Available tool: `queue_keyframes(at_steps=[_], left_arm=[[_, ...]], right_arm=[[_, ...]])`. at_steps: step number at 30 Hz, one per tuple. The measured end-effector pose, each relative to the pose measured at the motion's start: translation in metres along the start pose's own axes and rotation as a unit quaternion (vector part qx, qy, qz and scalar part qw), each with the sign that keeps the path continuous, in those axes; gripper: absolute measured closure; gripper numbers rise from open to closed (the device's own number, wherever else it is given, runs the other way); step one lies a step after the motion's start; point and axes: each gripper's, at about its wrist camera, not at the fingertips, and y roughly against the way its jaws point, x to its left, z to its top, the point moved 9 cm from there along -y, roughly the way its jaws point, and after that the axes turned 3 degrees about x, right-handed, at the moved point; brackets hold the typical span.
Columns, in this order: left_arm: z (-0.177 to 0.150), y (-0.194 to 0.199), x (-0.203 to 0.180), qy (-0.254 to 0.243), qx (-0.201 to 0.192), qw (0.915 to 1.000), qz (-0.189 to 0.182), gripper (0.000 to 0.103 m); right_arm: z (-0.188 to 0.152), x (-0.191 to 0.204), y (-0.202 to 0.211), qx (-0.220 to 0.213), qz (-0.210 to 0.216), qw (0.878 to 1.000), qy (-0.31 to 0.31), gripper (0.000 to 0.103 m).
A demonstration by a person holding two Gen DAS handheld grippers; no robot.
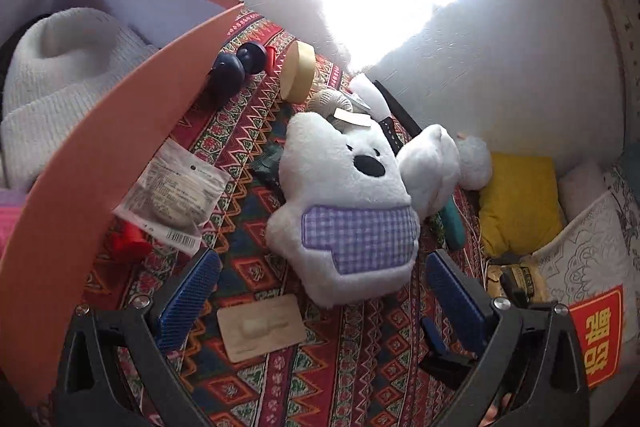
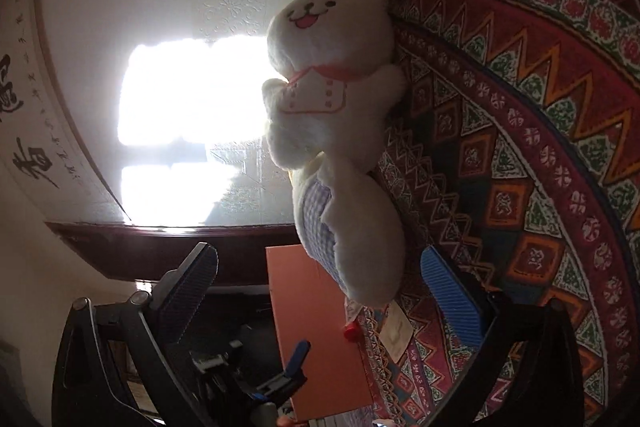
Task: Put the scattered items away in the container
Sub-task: 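Grasp the white plush dog with plaid bib using both grippers, then carry the white plush dog into the pink box and open both grippers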
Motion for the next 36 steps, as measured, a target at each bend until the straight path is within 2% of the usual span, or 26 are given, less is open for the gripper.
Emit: queue_keyframes(at_steps=[4, 6, 12, 13, 14, 15, 16, 17, 19, 23, 28, 32, 36], left_arm=[[0.036, -0.039, 0.005, 0.009, 0.017, 0.9996, 0.021, 0.0], [0.048, -0.06, 0.006, 0.01, 0.029, 0.9991, 0.029, 0.0], [0.061, -0.124, 0.013, 0.043, 0.075, 0.9961, -0.017, 0.0], [0.06, -0.135, 0.013, 0.055, 0.085, 0.9941, -0.038, 0.0], [0.06, -0.139, 0.013, 0.065, 0.087, 0.9926, -0.056, 0.0], [0.061, -0.138, 0.012, 0.066, 0.081, 0.9922, -0.068, 0.003], [0.06, -0.134, 0.007, 0.053, 0.074, 0.9925, -0.081, 0.03], [0.056, -0.128, -0.002, 0.034, 0.072, 0.9928, -0.089, 0.043], [0.046, -0.109, -0.012, 0.002, 0.057, 0.9962, -0.067, 0.049], [0.02, -0.051, -0.026, -0.025, 0.025, 0.9984, -0.045, 0.052], [-0.016, 0.053, -0.032, -0.044, -0.045, 0.9975, -0.03, 0.052], [-0.046, 0.125, -0.029, -0.075, -0.113, 0.9907, -0.005, 0.051], [-0.072, 0.162, -0.021, -0.093, -0.151, 0.9841, 0.004, 0.051]], right_arm=[[-0.006, -0.009, -0.035, 0.015, -0.049, 0.997, 0.057, 0.001], [-0.006, -0.008, -0.052, 0.018, -0.049, 0.996, 0.075, 0.001], [0.003, -0.011, -0.095, 0.022, -0.08, 0.99, 0.115, 0.001], [0.004, -0.011, -0.099, 0.025, -0.077, 0.989, 0.12, 0.009], [0.002, -0.01, -0.102, 0.038, -0.066, 0.989, 0.129, 0.039], [0.0, -0.011, -0.104, 0.054, -0.061, 0.988, 0.13, 0.039], [-0.001, -0.013, -0.103, 0.06, -0.056, 0.989, 0.12, 0.043], [-0.002, -0.014, -0.101, 0.062, -0.048, 0.991, 0.108, 0.046], [-0.008, -0.017, -0.093, 0.067, -0.033, 0.994, 0.082, 0.046], [-0.037, -0.01, -0.064, 0.08, 0.019, 0.996, 0.045, 0.046], [-0.096, 0.031, -0.025, 0.101, 0.047, 0.988, 0.11, 0.046], [-0.147, 0.052, -0.001, 0.131, 0.082, 0.978, 0.141, 0.046], [-0.187, 0.058, 0.016, 0.151, 0.094, 0.97, 0.166, 0.046]])
